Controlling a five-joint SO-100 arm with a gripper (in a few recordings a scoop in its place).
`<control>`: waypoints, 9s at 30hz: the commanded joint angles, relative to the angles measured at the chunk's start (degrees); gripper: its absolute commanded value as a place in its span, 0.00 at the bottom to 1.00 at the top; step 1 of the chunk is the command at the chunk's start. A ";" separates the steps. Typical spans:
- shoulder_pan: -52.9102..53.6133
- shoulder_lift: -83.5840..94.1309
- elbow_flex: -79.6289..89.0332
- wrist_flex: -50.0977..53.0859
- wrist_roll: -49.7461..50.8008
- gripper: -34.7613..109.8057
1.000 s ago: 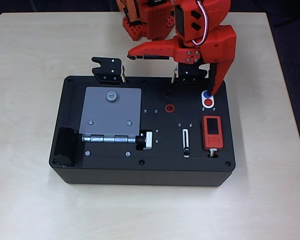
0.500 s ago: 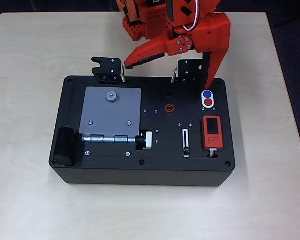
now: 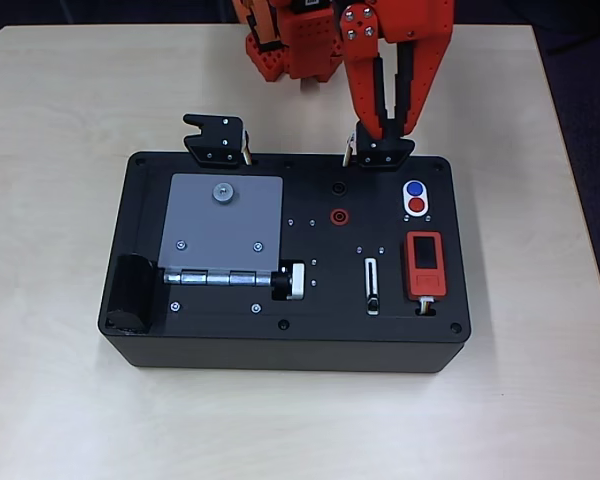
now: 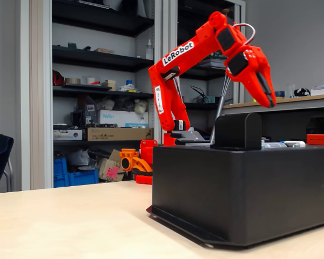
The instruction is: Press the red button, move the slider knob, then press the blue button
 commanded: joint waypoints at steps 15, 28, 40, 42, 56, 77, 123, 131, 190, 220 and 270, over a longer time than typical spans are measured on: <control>-0.09 47.29 44.91 -32.52 -8.00 0.24; -3.96 75.67 62.75 -31.82 -2.11 0.24; -11.60 75.67 63.28 -52.82 18.37 0.24; -10.63 75.67 63.81 -57.39 21.36 0.24; 7.47 75.59 73.92 -105.47 54.67 0.24; 27.33 75.59 82.97 -189.14 84.37 0.24; 27.42 75.50 88.86 -195.56 77.87 0.24; 27.42 75.50 88.86 -195.56 77.87 0.24; 27.42 75.50 88.86 -195.47 78.05 0.24; 27.42 75.50 88.86 -195.47 78.05 0.24; 27.42 75.50 88.86 -195.47 78.05 0.24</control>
